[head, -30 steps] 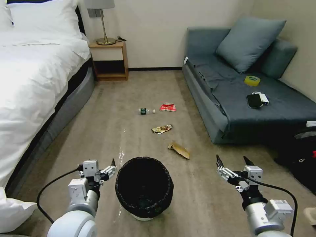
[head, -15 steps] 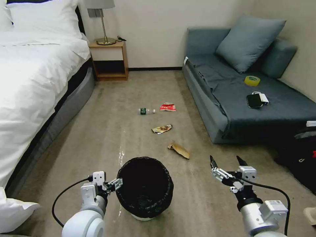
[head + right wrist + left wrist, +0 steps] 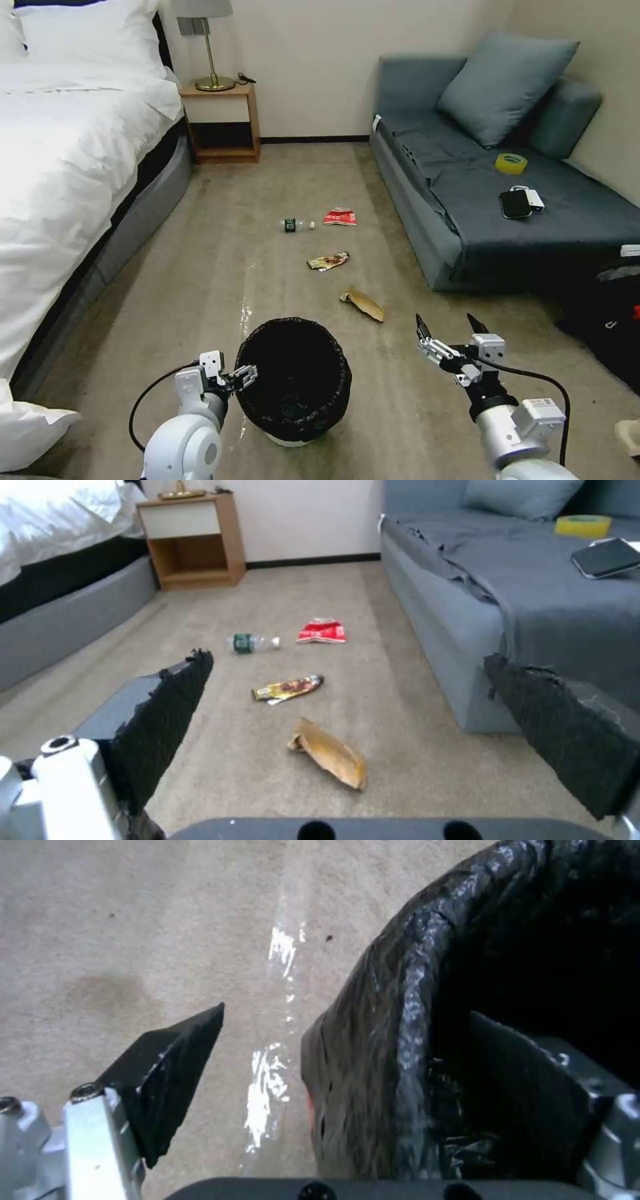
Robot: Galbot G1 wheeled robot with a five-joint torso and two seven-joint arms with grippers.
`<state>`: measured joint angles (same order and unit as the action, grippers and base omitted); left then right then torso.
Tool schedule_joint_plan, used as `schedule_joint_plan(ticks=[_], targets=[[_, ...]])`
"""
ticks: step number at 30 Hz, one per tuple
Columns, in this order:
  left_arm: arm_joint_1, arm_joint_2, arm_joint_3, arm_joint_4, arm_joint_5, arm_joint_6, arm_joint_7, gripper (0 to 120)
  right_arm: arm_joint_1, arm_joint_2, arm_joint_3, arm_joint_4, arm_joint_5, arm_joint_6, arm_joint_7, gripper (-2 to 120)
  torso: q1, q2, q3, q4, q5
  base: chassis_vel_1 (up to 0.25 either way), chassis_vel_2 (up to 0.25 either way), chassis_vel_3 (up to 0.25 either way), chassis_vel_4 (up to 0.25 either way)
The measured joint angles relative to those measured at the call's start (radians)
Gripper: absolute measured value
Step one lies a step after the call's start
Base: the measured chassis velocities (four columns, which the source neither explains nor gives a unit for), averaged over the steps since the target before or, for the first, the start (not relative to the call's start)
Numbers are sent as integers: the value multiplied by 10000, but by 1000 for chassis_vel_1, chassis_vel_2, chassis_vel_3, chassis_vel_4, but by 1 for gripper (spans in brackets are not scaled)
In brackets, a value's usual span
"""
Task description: Pick up the trash bin, then pick up the garbage on the floor and place it into the trash bin.
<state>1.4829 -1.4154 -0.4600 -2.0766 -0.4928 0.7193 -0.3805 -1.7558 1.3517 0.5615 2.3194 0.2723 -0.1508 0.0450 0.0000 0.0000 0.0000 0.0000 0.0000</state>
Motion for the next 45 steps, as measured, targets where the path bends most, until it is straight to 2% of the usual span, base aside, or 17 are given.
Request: schedule_joint_plan(ticks=[3, 4, 8, 9, 13, 17, 18, 19, 23, 26, 34, 45], targets=[[-448, 188, 123, 426, -459, 79, -55, 82, 46, 103, 46, -34, -2, -67, 22, 100, 0, 0, 0, 0, 0, 0, 0, 0, 0], [-448, 188, 123, 426, -459, 79, -55, 82, 46, 103, 46, -34, -2, -67, 22, 100, 0, 0, 0, 0, 0, 0, 0, 0, 0], [-698, 314, 232, 729, -687, 92, -56, 66, 35, 217, 161, -49, -1, -76, 54, 100, 0, 0, 0, 0, 0, 0, 0, 0, 0], [-698, 314, 232, 729, -687, 92, -56, 66, 35, 217, 161, -49, -1, -76, 54, 100, 0, 0, 0, 0, 0, 0, 0, 0, 0], [-821, 418, 287, 909, -809, 50, 34, 45, 35, 386, 181, -71, -15, -76, 102, 100, 0, 0, -1, 1, 2, 0, 0, 0, 0], [-832, 441, 292, 925, -827, 40, 70, 41, 34, 438, 169, -78, -24, -76, 116, 100, 0, 0, -1, 0, 3, 0, 0, 0, 0], [-831, 489, 292, 920, -866, 22, 181, 27, 36, 556, 124, -100, -72, -67, 150, 100, 0, 0, -1, 0, 1, 0, 0, 0, 0], [-831, 489, 292, 920, -866, 22, 181, 27, 36, 556, 124, -100, -72, -67, 150, 100, 0, 0, -1, 0, 1, 0, 0, 0, 0], [-726, 542, 263, 817, -848, 6, 388, 10, 35, 684, 50, -110, -157, -35, 179, 100, 0, 0, -1, -1, -2, 0, 0, 0, 0], [-619, 543, 258, 745, -771, -53, 457, 4, 40, 717, 31, -116, -171, -21, 190, 100, 0, 0, -1, -1, -3, 0, 0, 0, 0], [-243, 461, 203, 553, -460, -412, 709, 4, 63, 809, -73, -135, -239, -3, 202, 100, 0, 0, -1, -1, -2, 0, 0, 0, 0], [231, 406, -115, -121, 553, -1649, 1988, 4, 47, 935, -192, -51, -390, 53, 203, 100, 0, 0, -1, 0, 0, 0, 0, 0, 0]])
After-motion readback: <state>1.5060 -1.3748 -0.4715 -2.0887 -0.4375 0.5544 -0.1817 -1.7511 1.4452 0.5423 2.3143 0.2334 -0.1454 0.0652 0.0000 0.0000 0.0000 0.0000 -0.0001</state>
